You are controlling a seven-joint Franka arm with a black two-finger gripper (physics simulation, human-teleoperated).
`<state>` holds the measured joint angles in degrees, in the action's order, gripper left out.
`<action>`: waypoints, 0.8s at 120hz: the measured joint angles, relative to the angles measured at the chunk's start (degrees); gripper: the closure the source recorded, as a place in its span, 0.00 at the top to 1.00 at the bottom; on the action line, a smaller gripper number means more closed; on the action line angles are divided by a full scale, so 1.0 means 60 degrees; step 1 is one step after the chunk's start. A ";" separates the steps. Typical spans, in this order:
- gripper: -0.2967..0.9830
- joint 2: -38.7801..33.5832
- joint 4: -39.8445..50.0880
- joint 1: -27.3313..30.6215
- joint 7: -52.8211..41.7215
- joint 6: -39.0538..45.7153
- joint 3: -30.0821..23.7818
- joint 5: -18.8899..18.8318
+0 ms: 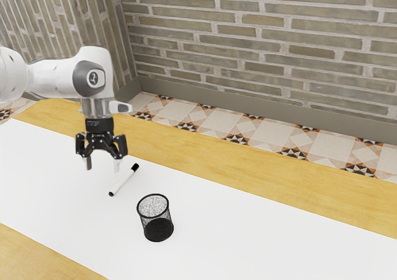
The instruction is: Put the marker into the pen holder.
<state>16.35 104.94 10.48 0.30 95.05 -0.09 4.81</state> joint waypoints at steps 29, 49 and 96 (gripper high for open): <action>0.77 0.0459 0.0620 0.0060 -0.0057 0.2190 -0.0004 0.0014; 0.76 0.0579 0.1286 0.0207 -0.0190 0.3525 -0.0195 -0.0388; 0.50 0.0620 0.2249 0.0416 -0.1171 0.6304 -0.0267 -0.0881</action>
<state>20.06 118.43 12.98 -6.73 132.87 -1.69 -0.48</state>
